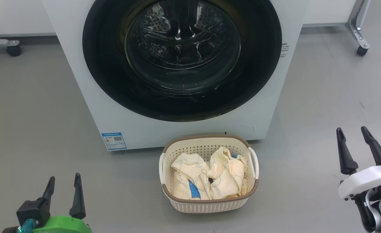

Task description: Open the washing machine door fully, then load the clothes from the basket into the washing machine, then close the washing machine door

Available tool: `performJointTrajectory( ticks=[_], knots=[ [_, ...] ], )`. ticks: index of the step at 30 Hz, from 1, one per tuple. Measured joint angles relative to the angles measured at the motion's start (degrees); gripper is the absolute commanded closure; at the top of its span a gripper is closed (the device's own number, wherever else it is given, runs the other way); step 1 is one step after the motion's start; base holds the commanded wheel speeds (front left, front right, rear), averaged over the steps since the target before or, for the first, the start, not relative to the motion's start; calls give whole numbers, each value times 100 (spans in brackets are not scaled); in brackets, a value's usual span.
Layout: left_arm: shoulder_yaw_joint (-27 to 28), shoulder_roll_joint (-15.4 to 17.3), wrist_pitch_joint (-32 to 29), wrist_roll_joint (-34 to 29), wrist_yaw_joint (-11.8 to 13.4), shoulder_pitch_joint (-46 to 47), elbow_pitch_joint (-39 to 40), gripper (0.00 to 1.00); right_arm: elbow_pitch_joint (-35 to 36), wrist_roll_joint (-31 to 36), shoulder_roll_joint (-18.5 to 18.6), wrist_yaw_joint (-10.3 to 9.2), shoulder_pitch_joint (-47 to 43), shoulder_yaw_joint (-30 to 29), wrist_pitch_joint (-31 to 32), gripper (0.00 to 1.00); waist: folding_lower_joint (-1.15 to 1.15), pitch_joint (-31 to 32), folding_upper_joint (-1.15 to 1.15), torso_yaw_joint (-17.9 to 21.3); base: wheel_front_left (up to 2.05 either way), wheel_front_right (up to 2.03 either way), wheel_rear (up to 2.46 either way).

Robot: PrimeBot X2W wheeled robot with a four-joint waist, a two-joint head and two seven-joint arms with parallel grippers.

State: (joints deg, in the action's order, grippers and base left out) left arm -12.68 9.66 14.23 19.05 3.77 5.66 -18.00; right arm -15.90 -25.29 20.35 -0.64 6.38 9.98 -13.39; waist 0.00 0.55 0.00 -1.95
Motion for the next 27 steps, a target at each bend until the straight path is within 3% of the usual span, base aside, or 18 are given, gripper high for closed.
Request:
performJointTrajectory(
  ticks=[27],
  knots=[
    [105,-30,0,-190,0,0,100,0,-122,-154,-38,64,0,97,155,0,0,5,0,-3,0,0,0]
  ],
)
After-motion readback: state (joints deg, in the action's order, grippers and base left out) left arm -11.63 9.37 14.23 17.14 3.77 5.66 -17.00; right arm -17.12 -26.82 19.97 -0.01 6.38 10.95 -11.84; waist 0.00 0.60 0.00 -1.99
